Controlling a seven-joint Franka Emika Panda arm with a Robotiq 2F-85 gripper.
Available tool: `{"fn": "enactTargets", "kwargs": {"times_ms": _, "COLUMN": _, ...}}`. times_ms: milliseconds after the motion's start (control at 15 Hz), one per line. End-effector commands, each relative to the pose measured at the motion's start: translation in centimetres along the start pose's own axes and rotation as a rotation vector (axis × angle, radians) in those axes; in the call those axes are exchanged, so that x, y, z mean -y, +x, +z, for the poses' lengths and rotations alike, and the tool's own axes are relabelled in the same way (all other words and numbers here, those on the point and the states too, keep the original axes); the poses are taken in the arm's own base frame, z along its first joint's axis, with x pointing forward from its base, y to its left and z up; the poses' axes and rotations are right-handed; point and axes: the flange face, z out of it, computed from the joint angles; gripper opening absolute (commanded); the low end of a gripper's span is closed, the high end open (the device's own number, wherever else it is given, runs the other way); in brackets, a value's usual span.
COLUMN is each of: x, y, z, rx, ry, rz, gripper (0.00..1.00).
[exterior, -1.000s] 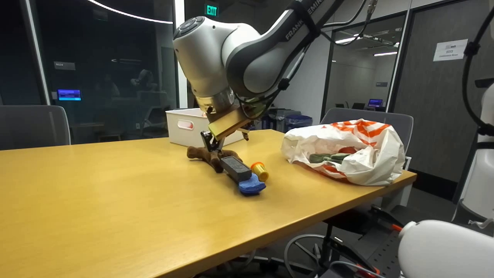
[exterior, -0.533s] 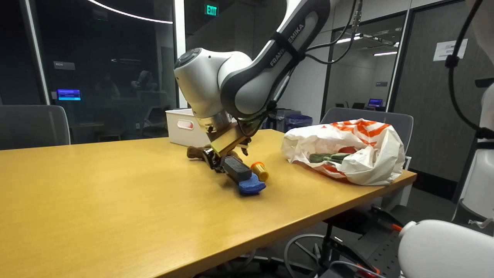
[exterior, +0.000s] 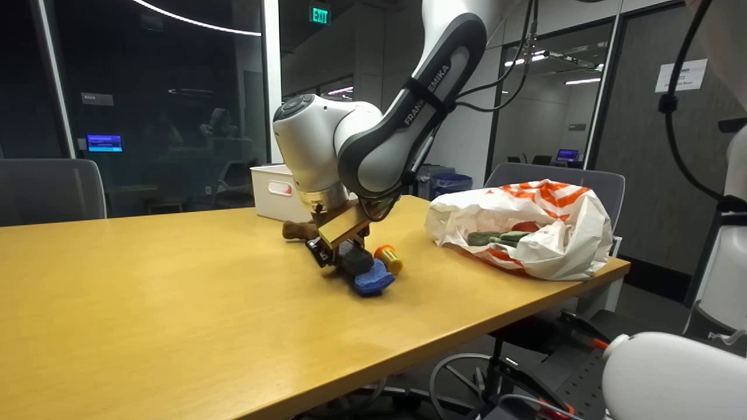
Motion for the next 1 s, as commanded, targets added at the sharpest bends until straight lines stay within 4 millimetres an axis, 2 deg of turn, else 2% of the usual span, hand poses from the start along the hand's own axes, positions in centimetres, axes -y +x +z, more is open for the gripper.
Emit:
{"fn": "enactTargets", "kwargs": {"times_ms": 0, "x": -1.5, "y": -0.2, "z": -2.6, "rx": -0.038, "ry": -0.012, "rz": -0.002, "gripper": 0.31}}
{"fn": "enactTargets", "kwargs": {"times_ms": 200, "x": -3.4, "y": -0.9, "z": -5.0, "rx": -0.071, "ry": -0.073, "rz": 0.036, "gripper": 0.31}}
{"fn": "enactTargets", "kwargs": {"times_ms": 400, "x": -7.3, "y": -1.9, "z": -5.7, "rx": -0.086, "ry": -0.222, "rz": 0.131, "gripper": 0.31}}
{"fn": "enactTargets", "kwargs": {"times_ms": 600, "x": -11.6, "y": -3.8, "z": -3.2, "rx": 0.017, "ry": -0.375, "rz": 0.218, "gripper": 0.31}}
{"fn": "enactTargets", "kwargs": {"times_ms": 933, "x": -18.2, "y": -8.0, "z": 4.9, "rx": 0.216, "ry": -0.589, "rz": 0.338, "gripper": 0.31}}
